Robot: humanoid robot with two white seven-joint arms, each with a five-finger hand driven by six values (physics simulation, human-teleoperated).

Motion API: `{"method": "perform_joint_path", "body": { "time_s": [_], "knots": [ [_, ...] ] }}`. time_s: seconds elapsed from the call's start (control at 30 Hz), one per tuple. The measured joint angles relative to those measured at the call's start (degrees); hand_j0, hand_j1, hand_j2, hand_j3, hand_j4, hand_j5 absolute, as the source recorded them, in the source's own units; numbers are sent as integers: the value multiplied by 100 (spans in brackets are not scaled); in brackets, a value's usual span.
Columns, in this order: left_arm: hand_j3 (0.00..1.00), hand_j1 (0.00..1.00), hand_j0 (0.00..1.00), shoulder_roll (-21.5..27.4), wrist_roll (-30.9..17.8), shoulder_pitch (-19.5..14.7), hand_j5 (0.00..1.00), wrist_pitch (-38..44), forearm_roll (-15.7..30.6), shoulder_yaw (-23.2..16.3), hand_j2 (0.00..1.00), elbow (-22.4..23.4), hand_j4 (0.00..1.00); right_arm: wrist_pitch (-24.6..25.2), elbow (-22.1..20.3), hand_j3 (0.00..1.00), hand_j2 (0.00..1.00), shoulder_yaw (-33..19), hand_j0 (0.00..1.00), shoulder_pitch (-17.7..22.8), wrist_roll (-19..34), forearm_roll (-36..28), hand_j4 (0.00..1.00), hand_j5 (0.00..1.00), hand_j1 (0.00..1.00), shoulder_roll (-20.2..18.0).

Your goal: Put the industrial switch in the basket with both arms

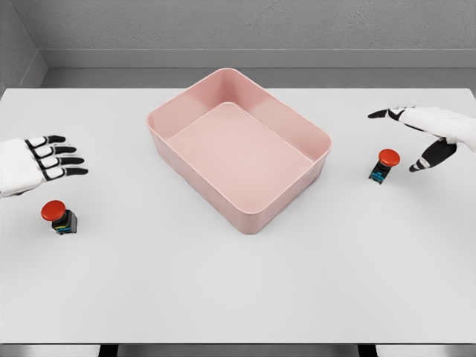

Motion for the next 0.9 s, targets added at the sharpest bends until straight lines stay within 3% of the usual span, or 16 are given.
{"method": "perform_joint_path", "body": {
  "time_s": [0.2, 0.3, 0.73, 0.8, 0.83, 0.9],
  "knots": [
    [100, 100, 100, 7, -207, 282, 100, -2, -170, -1, 100, -124, 100, 103, 262, 100, 100, 260, 100, -88, 10, 1, 100, 100, 100, 130],
    [100, 100, 100, 8, -316, 290, 100, -2, -200, -1, 100, -158, 100, 176, 389, 100, 100, 406, 100, -272, 10, 0, 100, 100, 100, 185],
    [100, 100, 100, 9, -567, 377, 100, -4, -356, 1, 100, -194, 100, 218, 610, 100, 100, 743, 100, -281, 11, 1, 100, 100, 100, 248],
    [100, 100, 100, 3, -663, 422, 100, -4, -395, 2, 100, -205, 100, 218, 612, 91, 91, 747, 91, -281, 11, 1, 91, 91, 91, 247],
    [100, 100, 100, -2, -700, 422, 100, -4, -408, 2, 100, -208, 100, 217, 610, 82, 82, 748, 82, -281, 11, 1, 82, 82, 82, 247],
    [100, 100, 100, -15, -749, 439, 100, -4, -459, 2, 100, -209, 100, 213, 612, 77, 77, 750, 77, -281, 11, 1, 77, 77, 77, 247]
  ]
}}
